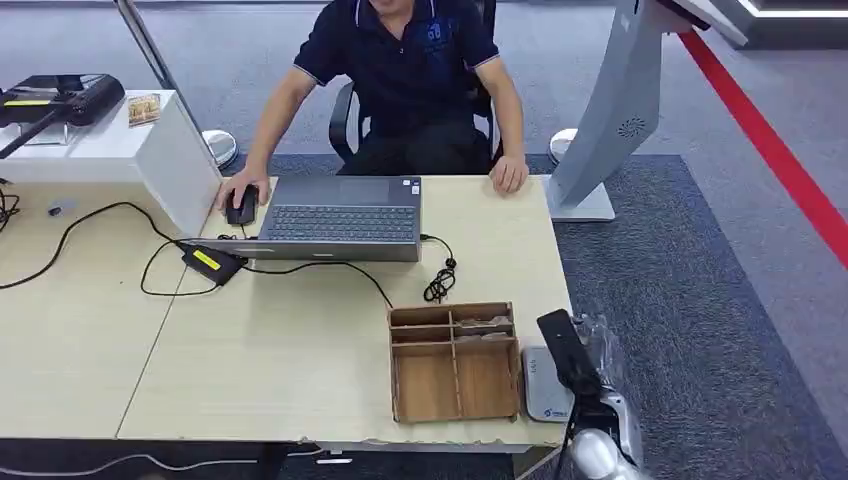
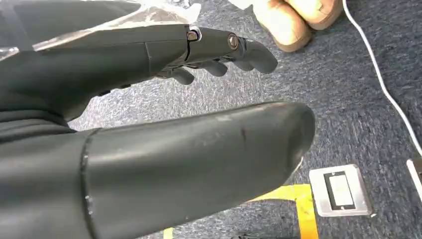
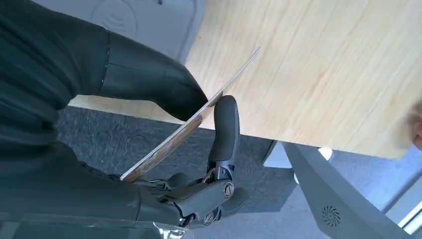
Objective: Pass the card to the sensor for recognition and then transmit it.
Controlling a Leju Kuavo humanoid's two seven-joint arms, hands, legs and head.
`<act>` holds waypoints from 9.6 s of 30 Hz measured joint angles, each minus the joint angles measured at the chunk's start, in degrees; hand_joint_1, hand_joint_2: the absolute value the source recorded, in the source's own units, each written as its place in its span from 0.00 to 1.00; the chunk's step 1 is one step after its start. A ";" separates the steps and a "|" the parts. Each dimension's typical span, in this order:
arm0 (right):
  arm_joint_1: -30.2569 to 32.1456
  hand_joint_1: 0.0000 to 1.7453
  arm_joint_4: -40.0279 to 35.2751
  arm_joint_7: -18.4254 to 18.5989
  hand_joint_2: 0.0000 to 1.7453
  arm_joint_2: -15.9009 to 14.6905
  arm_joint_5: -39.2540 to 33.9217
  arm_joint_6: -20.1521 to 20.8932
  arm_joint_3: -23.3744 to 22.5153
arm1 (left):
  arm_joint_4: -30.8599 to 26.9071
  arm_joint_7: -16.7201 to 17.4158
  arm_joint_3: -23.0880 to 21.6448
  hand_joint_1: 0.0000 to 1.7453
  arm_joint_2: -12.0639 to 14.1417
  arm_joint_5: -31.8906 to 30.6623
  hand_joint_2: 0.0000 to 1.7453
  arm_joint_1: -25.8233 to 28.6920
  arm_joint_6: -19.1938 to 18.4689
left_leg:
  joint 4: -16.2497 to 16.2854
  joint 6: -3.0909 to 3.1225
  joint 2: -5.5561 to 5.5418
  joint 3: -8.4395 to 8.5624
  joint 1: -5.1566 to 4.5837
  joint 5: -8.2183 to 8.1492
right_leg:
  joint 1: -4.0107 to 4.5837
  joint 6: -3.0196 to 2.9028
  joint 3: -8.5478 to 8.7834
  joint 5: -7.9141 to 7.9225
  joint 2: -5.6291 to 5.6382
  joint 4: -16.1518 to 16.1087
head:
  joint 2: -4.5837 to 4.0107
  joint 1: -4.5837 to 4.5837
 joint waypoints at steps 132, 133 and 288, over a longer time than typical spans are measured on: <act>-8.38 1.00 -5.88 -0.83 1.00 4.72 5.59 0.11 3.23 | 0.20 0.98 -1.77 0.00 -0.59 -2.93 0.00 -2.06 -1.88 | 0.00 -0.01 0.01 -0.03 0.01 -0.01 | 0.02 0.00 -0.05 -0.01 0.01 0.02 | 0.00 0.00; -8.19 1.00 -6.03 -0.68 1.00 4.50 5.62 0.00 3.23 | 0.22 0.85 -1.77 0.00 -0.59 -2.89 0.00 -2.00 -1.82 | 0.01 -0.01 0.00 -0.03 0.01 -0.01 | 0.01 0.00 -0.05 -0.01 0.01 0.02 | 0.00 0.00; -7.42 0.00 -32.13 7.91 1.00 -4.81 30.03 32.06 21.88 | 0.28 3.19 -1.77 0.00 -0.11 -3.78 0.00 -3.19 -3.63 | 0.00 -0.02 0.02 0.01 0.02 -0.01 | 0.02 0.00 0.02 0.00 0.03 0.03 | 0.00 0.00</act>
